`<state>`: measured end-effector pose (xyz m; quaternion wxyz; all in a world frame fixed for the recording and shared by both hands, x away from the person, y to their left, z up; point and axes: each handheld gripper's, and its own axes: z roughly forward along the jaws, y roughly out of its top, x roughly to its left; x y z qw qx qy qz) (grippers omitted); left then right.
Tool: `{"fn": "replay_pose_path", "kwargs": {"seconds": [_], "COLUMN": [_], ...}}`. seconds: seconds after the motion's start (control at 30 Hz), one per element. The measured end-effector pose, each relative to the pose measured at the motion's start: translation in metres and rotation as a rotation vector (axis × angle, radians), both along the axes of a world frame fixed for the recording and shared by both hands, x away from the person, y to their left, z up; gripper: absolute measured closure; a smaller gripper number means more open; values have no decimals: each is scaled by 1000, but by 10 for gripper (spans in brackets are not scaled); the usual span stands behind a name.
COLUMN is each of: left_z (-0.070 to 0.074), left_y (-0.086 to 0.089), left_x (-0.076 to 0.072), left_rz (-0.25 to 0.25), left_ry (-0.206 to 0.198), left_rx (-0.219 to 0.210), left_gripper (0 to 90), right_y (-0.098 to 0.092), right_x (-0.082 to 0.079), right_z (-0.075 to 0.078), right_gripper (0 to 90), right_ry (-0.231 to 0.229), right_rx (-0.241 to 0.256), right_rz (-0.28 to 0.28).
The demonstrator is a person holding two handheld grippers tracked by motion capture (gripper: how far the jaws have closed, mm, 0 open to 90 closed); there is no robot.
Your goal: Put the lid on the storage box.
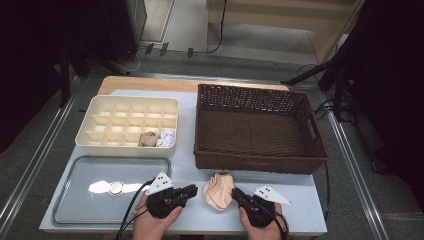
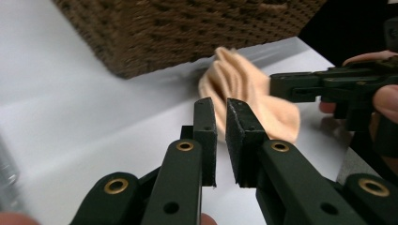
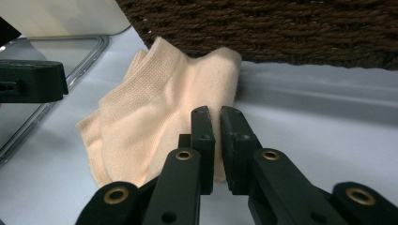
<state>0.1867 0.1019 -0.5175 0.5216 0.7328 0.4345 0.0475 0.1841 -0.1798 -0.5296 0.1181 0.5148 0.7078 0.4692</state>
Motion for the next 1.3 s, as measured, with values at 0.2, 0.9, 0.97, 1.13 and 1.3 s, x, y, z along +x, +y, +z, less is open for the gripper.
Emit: {"fn": "replay_pose_path", "kwargs": {"seconds": [0.2, 0.9, 0.97, 1.13, 1.3], "left_z": [4, 2, 2, -1, -4], "left_y": [-14, -39, -40, -42, -45], "left_x": [1, -10, -9, -5, -2], "left_rz": [-33, -74, -90, -99, -84], "left_ry": [-5, -101, -93, -67, -52], "left_rx": [-4, 116, 105, 83, 78], "left_gripper": [838, 830, 828, 766, 720], "right_y": [0, 3, 4, 5, 6], "right_x": [0, -2, -1, -2, -2], "right_z": [0, 1, 1, 0, -1], "right_gripper": [852, 850, 850, 850, 849], "right_ry": [-9, -8, -9, -7, -10], "right_rx": [10, 12, 11, 7, 5], "right_rz": [1, 5, 6, 6, 9]}}
